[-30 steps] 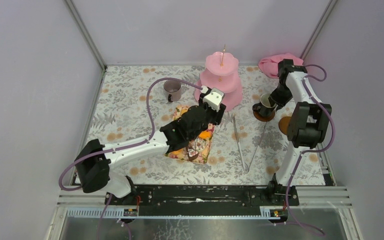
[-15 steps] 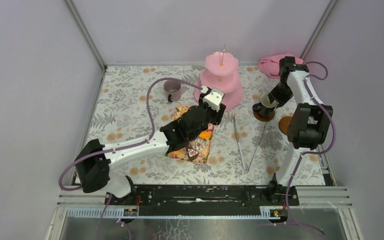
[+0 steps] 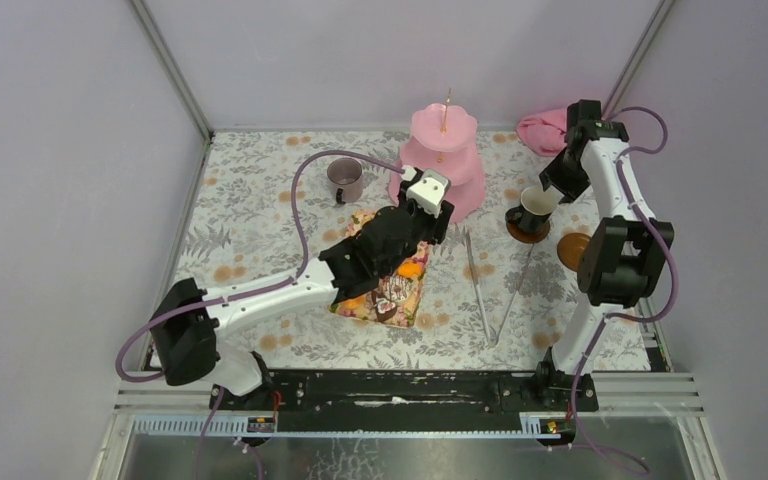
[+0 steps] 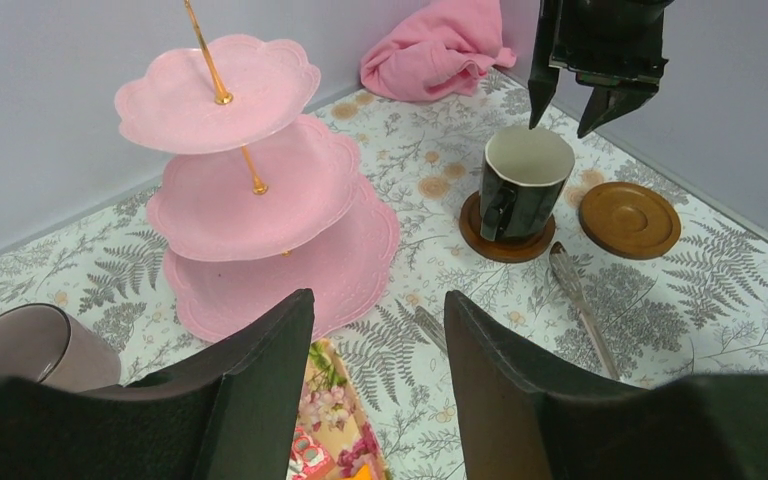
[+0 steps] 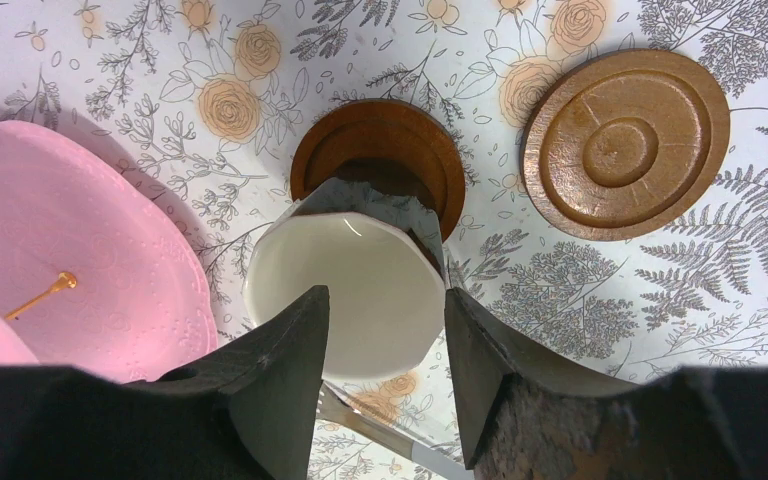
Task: Serve the afternoon tea
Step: Place the cup on the coaster, then move the coaster to the center of the board.
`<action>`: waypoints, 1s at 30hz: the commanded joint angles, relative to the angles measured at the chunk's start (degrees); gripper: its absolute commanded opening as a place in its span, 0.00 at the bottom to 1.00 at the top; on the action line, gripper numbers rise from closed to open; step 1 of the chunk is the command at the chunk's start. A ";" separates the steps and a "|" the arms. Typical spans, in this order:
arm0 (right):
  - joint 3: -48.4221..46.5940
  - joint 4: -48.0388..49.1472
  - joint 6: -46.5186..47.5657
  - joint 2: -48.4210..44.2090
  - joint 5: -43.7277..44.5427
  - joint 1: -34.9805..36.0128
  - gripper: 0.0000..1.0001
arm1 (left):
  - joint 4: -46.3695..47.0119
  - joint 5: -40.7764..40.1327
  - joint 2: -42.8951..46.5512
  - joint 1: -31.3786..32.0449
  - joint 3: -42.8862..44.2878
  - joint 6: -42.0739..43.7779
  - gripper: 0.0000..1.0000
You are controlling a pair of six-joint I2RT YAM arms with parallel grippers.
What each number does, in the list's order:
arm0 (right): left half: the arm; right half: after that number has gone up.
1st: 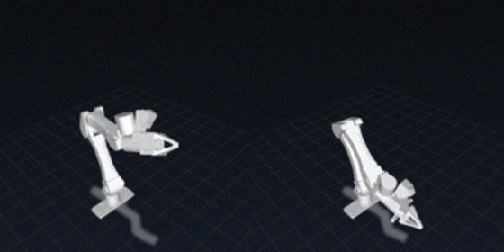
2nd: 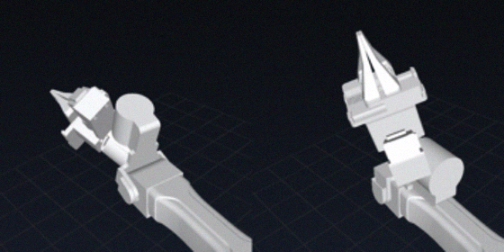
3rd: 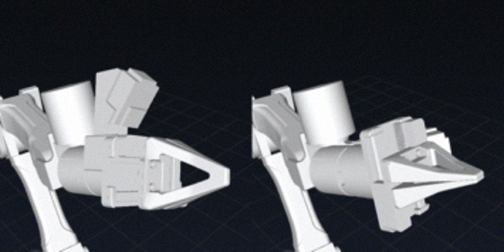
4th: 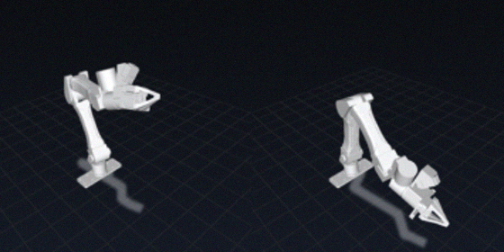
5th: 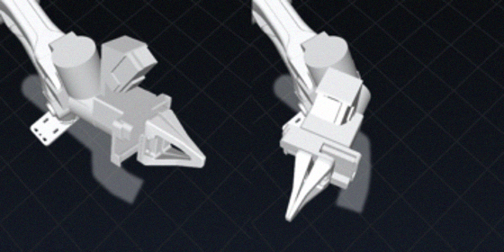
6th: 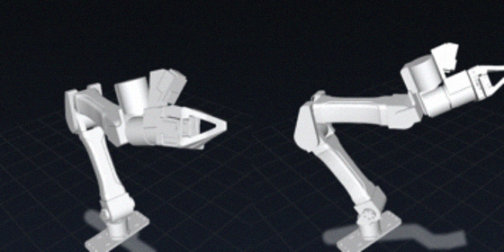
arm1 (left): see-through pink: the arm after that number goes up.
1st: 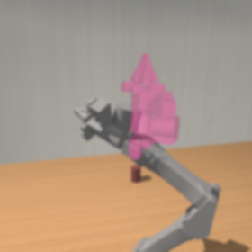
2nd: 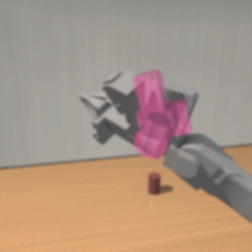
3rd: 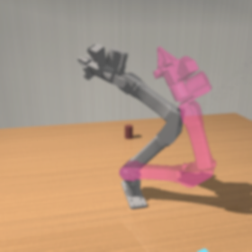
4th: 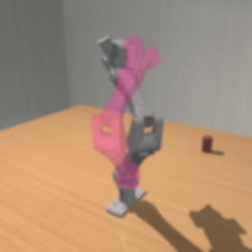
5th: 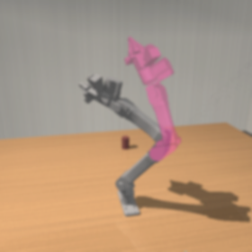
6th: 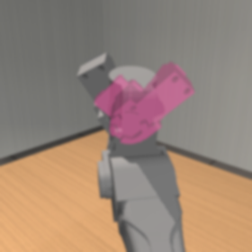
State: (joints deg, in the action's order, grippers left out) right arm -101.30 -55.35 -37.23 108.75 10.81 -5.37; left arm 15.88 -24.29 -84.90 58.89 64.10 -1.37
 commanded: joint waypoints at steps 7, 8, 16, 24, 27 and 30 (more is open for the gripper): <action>5.83 1.99 2.18 -13.78 1.87 1.64 0.54 | -1.65 -2.22 1.37 0.65 2.17 0.79 0.59; 7.15 2.68 2.66 -15.74 2.14 2.19 0.54 | -2.13 -2.21 1.82 0.68 1.73 0.54 0.59; 17.22 9.38 4.98 -27.73 2.17 8.15 0.53 | -7.43 -6.93 5.69 -0.87 0.06 -4.24 0.66; 23.75 15.19 4.75 -36.04 3.15 16.99 0.52 | -17.92 -2.88 5.92 -13.89 2.87 -14.67 0.67; 27.34 17.25 4.25 -38.79 4.67 19.97 0.51 | -18.39 -0.53 5.77 -18.99 2.66 -15.12 0.67; 29.92 18.02 3.29 -41.03 8.09 20.50 0.52 | -19.35 1.22 5.10 -23.44 3.02 -15.35 0.67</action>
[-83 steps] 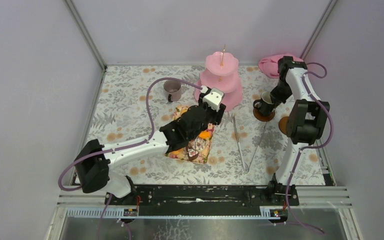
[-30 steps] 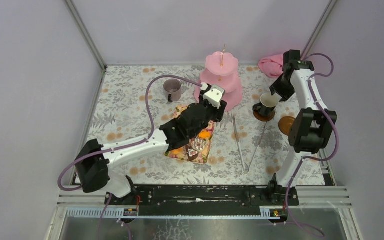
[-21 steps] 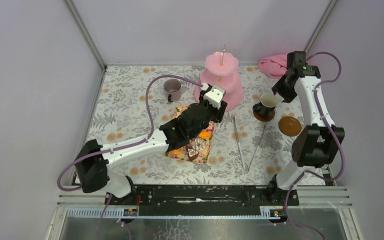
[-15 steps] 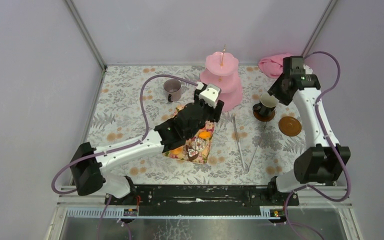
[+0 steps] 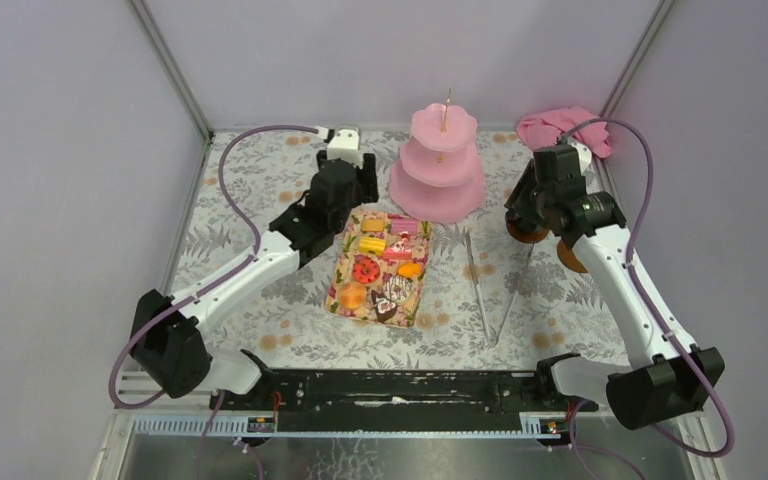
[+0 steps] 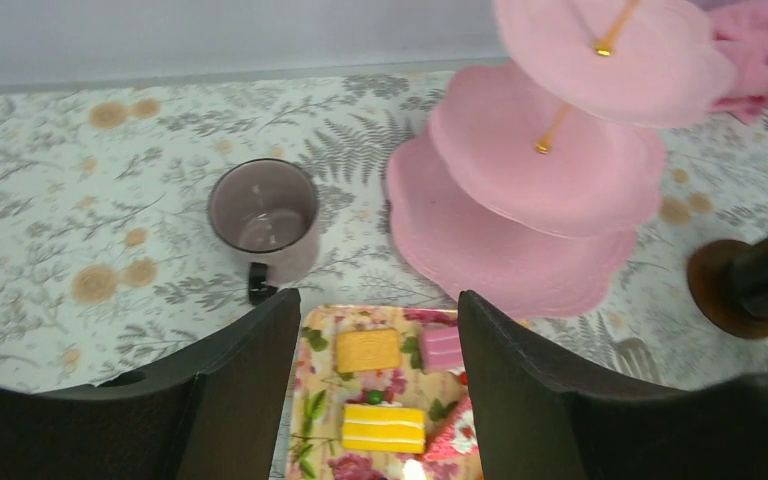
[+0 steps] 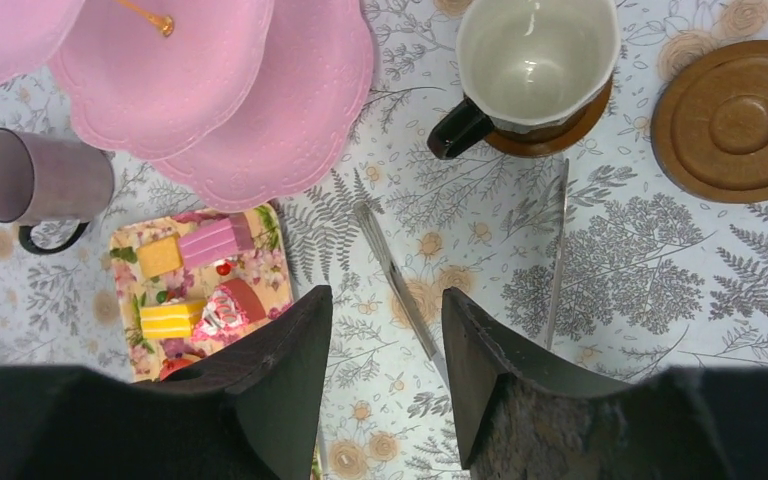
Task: Serve the afternoon tea
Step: Move the coaster to the center of the board.
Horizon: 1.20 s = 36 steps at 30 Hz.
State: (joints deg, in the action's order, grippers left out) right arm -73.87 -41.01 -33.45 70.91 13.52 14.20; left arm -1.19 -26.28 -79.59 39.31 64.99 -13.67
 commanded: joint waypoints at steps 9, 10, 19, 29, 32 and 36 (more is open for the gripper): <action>6.58 3.18 -7.14 -5.54 15.97 -3.15 0.36 | -1.94 6.65 -3.94 -10.76 1.40 -4.91 0.67; 7.49 3.79 -8.25 -5.90 11.97 -6.71 0.28 | -1.41 7.25 -3.99 -11.40 0.83 -5.58 0.67; 11.18 10.85 -14.38 -0.07 -3.14 -30.92 0.00 | 3.42 13.96 -6.61 -17.83 -1.16 -11.59 0.67; 9.40 13.94 -17.63 15.18 -7.46 -39.85 0.00 | 8.59 17.86 -11.69 -19.64 -1.83 -15.35 0.67; 8.18 14.01 -16.76 20.07 -8.99 -42.24 0.00 | 9.77 18.58 -12.23 -19.95 -2.13 -15.59 0.66; 5.86 13.68 -14.80 25.53 -8.53 -44.24 0.00 | 11.07 18.75 -12.37 -20.32 -2.52 -15.26 0.67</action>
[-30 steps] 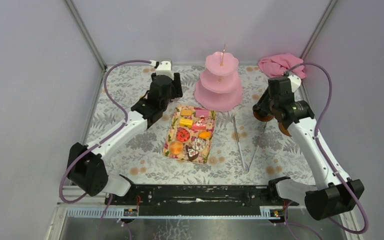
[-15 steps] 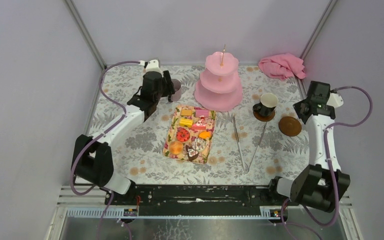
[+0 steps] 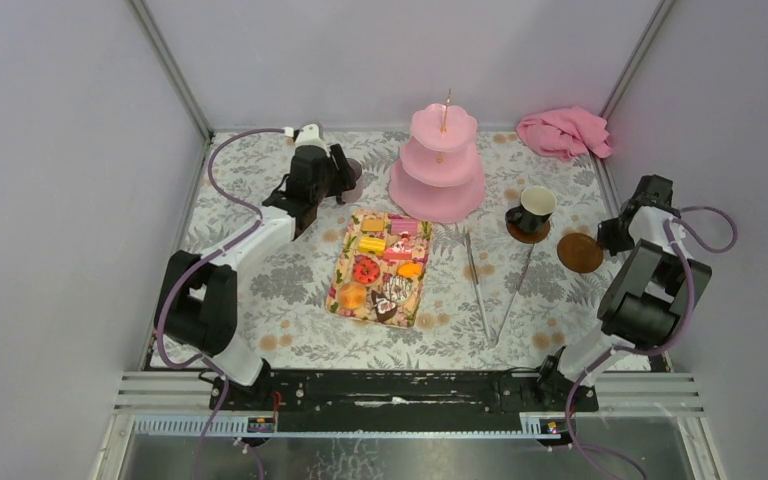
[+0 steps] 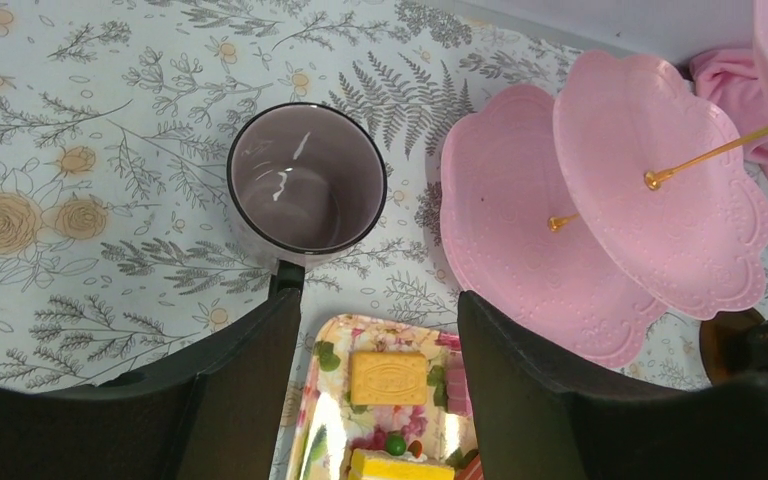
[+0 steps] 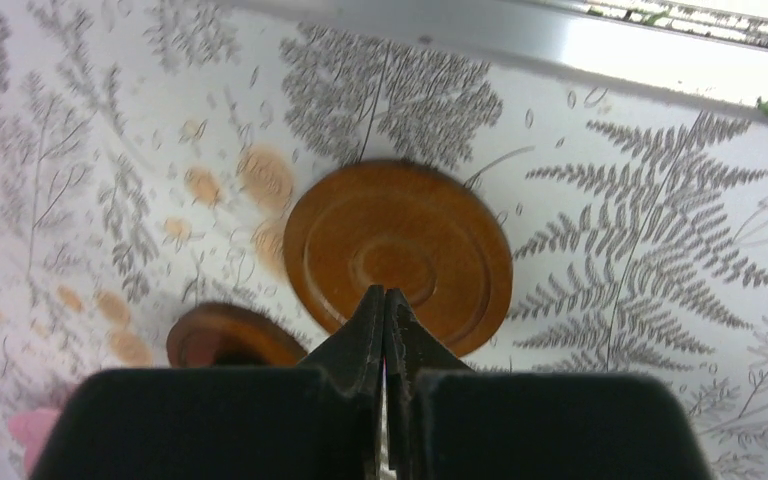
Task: Serve the afternoon tea
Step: Move the coaster to the center of the board.
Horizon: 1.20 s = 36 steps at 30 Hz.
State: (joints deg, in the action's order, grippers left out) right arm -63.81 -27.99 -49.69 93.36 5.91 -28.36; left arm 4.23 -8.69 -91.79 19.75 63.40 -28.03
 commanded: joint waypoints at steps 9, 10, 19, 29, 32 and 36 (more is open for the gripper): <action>-5.38 0.57 2.21 8.31 -0.01 -2.57 0.00 | 8.08 2.03 -1.04 -0.85 -1.47 -1.72 0.66; -5.43 0.38 2.29 8.64 -0.30 -2.62 0.00 | 8.27 2.02 -1.10 -0.85 -1.52 -1.76 0.66; -1.09 1.71 1.31 6.84 -3.21 -2.58 0.00 | 9.55 1.96 -0.50 -0.85 -2.38 -1.76 0.66; 3.37 3.17 0.88 5.51 -4.64 -2.51 0.00 | 11.16 2.39 0.16 -0.85 -3.98 -2.88 0.66; 2.65 3.45 2.11 4.73 -5.03 -2.49 0.00 | 11.65 2.41 0.48 -0.84 -4.18 -3.06 0.66; -1.58 1.71 4.05 3.95 -3.94 -2.26 0.00 | 12.00 2.57 0.80 -0.90 -4.58 -3.58 0.66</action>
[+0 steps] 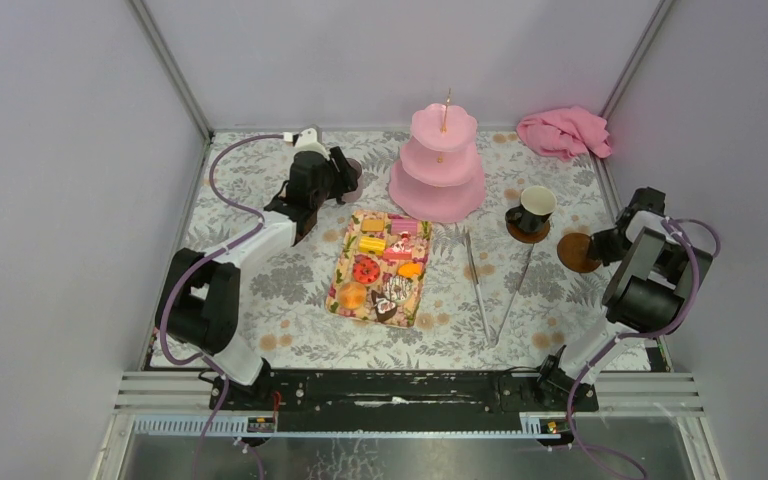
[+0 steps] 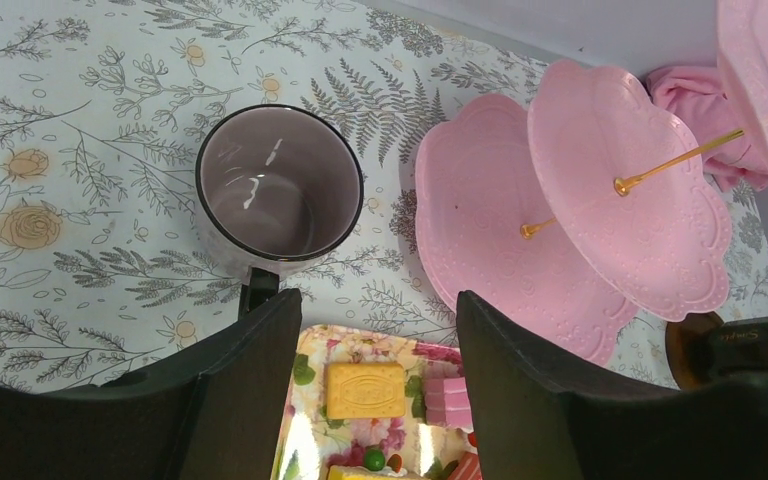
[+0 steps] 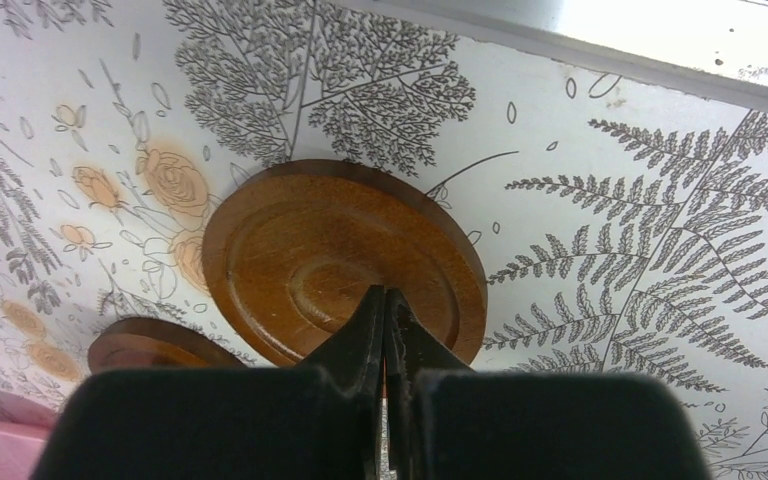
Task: Serve the afternoon tea
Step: Move the coaster to the center of the board.
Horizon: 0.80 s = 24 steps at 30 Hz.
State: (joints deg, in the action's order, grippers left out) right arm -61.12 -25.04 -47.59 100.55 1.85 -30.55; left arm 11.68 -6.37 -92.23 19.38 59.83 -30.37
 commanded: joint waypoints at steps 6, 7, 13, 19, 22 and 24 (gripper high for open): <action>-9.12 -1.99 4.01 -2.87 2.97 -0.03 0.00 | 5.36 0.66 1.75 -0.48 -1.56 -2.17 0.65; -9.27 -1.08 4.27 -2.92 3.82 0.00 0.00 | 5.49 0.90 1.78 -0.40 -1.56 -2.35 0.65; -16.06 -3.43 6.23 3.99 7.76 -0.02 0.01 | 5.68 1.31 1.85 -0.30 -1.39 -2.12 0.65; -17.77 -3.51 4.27 9.39 7.91 -0.12 0.03 | 5.59 1.19 2.10 -0.22 -1.55 -1.71 0.65; -16.50 -3.17 3.10 10.59 7.34 -0.13 0.03 | 5.77 1.26 2.29 -0.27 -1.78 -1.71 0.65; -15.37 -2.38 2.87 10.70 6.34 -0.08 0.03 | 5.88 1.31 2.28 -0.22 -1.89 -1.58 0.65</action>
State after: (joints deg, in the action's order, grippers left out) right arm -76.95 -27.86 -43.53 110.67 8.40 -30.22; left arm 13.78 -5.32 -92.07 19.40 58.76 -32.01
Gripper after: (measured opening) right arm 0.033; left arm 0.652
